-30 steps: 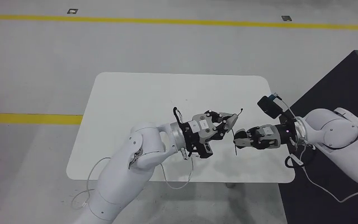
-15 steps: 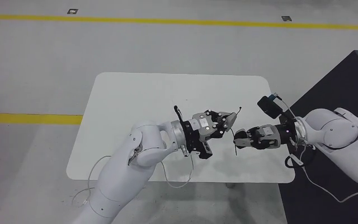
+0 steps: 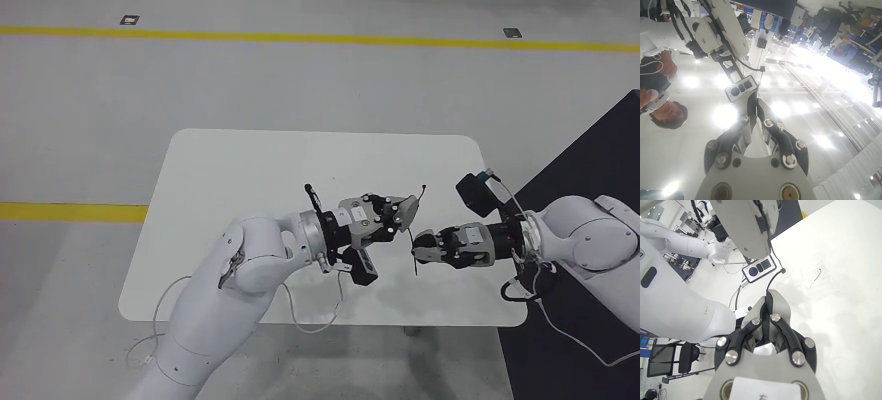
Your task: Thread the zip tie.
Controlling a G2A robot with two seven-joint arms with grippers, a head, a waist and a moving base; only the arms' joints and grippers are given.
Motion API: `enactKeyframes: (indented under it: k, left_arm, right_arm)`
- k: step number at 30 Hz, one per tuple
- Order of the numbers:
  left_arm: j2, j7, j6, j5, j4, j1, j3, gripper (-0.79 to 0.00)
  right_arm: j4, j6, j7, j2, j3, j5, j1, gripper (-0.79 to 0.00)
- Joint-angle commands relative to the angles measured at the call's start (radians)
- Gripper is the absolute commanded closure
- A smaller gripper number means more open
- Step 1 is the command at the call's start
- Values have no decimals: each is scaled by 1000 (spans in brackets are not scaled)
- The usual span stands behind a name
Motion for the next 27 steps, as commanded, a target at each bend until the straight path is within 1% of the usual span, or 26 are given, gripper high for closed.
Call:
enactKeyframes:
  k: [1, 13, 20, 27]
  left_arm:
    - [0, 2, -3, 3, 0, 0, -3, 0]
    - [4, 24, -18, 9, -10, 24, -13, 0]
    - [6, 31, -23, -27, -34, 35, -25, 0]
    - [7, 55, -20, -41, -30, 36, -16, 0]
  right_arm:
    - [-8, -4, -11, 1, 11, -15, -12, 0]
    - [-18, -29, -40, 5, 65, -39, -73, 0]
    - [-18, -20, -46, 5, 95, -33, -95, 0]
    - [-28, -10, -54, 3, 125, -46, -113, 0]
